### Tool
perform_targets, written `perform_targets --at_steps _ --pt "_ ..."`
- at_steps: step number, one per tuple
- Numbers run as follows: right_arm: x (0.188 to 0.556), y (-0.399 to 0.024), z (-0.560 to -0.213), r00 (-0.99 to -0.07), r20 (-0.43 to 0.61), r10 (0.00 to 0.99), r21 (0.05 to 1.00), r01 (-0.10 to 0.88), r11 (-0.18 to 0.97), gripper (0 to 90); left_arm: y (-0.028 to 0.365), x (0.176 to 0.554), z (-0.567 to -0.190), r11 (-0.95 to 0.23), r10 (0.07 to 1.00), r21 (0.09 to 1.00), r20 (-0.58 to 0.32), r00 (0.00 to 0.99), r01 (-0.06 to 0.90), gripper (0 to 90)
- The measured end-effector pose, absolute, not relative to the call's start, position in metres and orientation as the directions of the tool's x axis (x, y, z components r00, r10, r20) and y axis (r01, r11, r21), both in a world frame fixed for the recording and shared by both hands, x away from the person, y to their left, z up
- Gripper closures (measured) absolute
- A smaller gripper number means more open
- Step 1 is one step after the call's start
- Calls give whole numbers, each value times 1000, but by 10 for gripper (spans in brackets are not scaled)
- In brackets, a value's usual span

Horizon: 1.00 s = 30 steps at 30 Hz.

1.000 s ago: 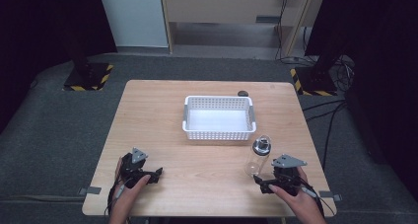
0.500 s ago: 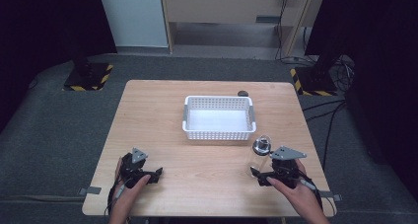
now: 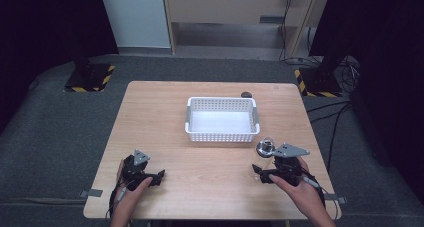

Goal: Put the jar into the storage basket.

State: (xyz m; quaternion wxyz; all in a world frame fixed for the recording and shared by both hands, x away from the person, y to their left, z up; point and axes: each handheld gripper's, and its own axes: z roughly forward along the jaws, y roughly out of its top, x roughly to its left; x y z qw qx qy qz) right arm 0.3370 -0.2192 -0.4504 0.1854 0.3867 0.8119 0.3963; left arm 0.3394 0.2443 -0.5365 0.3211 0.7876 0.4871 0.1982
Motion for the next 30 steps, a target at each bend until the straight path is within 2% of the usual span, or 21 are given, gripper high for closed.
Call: perform_targets --at_steps 13,26,30 --pt "344 -218 -449 -630 14 776 782 491 384 179 244 339 -536 -319 895 699 -1 447 640 0" --pt "350 -217 -452 -637 32 770 783 495 377 300 244 339 -536 -320 894 699 -1 447 640 0" --pt "349 -215 -451 -634 14 773 784 487 385 311 244 339 -536 -319 894 699 -1 447 640 0"
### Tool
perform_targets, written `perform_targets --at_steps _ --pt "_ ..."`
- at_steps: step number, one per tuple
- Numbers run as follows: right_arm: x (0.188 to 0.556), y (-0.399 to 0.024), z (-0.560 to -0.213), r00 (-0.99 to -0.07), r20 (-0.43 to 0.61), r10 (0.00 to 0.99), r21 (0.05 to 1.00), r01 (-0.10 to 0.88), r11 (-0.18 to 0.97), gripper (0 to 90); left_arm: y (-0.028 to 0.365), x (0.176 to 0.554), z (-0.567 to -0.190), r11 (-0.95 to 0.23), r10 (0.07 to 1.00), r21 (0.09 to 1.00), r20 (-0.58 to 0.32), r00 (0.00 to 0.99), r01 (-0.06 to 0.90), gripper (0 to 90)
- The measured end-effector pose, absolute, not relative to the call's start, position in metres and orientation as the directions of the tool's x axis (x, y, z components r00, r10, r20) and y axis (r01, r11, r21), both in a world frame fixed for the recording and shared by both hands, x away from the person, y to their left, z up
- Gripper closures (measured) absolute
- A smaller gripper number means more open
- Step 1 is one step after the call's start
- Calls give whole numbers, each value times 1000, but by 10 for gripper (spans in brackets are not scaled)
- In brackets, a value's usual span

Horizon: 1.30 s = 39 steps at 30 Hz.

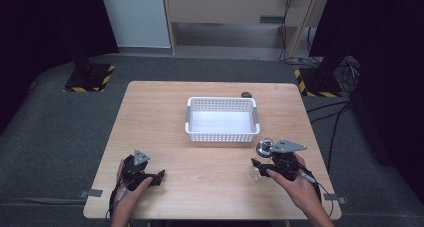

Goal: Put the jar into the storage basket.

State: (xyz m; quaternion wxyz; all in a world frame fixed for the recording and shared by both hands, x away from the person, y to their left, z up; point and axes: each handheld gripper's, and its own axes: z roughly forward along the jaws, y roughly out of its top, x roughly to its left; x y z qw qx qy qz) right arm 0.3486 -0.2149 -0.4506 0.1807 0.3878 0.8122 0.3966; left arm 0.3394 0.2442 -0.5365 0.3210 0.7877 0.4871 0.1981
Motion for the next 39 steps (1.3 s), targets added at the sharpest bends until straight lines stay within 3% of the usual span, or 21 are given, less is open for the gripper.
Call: perform_targets --at_steps 23,39 --pt "353 -205 -424 -623 -4 782 787 480 387 312 244 339 -536 -320 894 699 0 447 640 0" --pt "372 -186 -386 -631 -36 775 795 452 405 312 244 339 -536 -320 894 698 0 448 640 0"
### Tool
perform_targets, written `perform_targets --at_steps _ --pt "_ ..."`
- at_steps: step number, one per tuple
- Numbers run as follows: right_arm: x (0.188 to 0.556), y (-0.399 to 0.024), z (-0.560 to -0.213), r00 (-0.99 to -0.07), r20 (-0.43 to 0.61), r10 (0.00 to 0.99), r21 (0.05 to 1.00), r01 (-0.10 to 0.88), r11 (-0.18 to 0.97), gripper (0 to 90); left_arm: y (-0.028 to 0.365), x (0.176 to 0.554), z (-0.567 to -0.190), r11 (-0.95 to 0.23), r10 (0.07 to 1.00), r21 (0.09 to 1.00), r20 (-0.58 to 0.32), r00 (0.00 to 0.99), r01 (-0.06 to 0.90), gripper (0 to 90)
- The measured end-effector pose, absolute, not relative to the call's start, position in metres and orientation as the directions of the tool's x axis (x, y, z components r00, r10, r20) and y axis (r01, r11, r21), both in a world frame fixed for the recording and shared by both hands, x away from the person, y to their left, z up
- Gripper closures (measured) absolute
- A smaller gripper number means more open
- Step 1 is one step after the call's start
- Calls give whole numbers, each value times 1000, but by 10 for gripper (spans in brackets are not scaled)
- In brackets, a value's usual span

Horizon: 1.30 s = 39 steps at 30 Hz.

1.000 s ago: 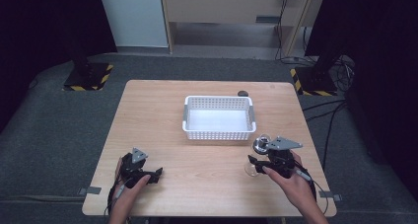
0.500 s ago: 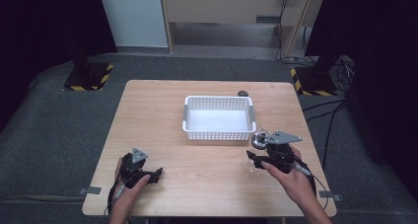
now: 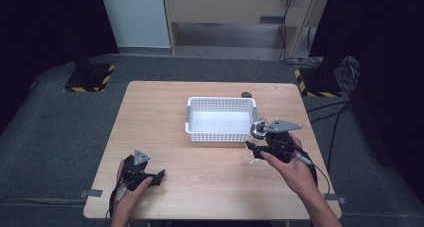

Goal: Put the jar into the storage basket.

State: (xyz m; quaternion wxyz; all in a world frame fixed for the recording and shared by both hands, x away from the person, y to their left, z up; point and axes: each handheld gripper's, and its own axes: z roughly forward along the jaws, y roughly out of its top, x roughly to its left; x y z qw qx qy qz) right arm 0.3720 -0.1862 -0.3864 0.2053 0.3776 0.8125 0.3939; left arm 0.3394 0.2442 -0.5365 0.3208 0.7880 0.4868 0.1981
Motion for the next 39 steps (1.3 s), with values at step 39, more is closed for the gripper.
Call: perform_targets --at_steps 39 --pt "452 -139 -330 -619 -64 783 817 418 397 312 244 339 -536 -320 894 698 0 448 640 0"
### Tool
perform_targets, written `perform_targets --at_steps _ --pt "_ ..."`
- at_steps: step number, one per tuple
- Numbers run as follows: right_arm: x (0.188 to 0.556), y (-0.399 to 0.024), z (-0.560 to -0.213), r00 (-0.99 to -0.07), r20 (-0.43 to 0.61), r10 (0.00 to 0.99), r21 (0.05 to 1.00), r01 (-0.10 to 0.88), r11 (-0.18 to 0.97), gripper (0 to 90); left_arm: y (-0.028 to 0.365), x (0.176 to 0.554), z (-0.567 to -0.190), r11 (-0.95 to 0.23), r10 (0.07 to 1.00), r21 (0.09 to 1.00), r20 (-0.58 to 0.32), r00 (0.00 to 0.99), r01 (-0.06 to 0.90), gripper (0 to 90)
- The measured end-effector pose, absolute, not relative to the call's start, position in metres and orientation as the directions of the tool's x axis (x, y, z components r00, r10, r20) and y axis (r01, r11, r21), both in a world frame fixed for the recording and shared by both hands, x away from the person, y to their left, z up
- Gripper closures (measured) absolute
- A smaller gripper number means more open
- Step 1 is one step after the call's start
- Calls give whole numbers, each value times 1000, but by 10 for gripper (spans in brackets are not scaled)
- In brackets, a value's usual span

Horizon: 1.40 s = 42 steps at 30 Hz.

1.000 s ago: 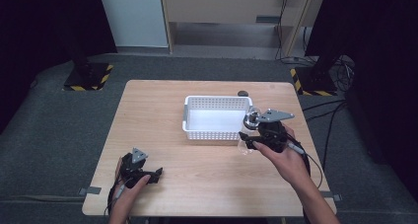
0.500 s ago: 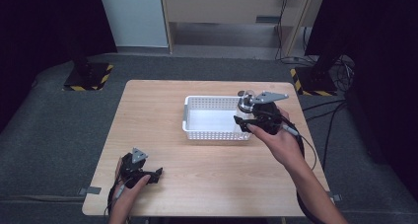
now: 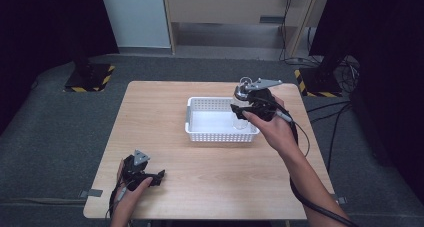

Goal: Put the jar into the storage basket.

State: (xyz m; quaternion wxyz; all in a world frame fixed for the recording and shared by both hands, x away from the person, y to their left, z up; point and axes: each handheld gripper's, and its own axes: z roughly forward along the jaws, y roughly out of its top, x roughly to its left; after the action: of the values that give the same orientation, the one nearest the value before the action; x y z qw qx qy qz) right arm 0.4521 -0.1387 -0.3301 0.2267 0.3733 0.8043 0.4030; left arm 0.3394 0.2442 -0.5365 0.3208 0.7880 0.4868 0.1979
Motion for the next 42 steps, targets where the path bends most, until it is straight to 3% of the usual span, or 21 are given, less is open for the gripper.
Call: perform_targets --at_steps 26,42 --pt "500 -130 -352 -555 -48 830 814 460 355 313 244 339 -536 -320 894 698 0 448 640 0" --pt "511 -128 -371 -533 -47 845 800 486 351 313 244 339 -536 -320 894 698 0 448 640 0"
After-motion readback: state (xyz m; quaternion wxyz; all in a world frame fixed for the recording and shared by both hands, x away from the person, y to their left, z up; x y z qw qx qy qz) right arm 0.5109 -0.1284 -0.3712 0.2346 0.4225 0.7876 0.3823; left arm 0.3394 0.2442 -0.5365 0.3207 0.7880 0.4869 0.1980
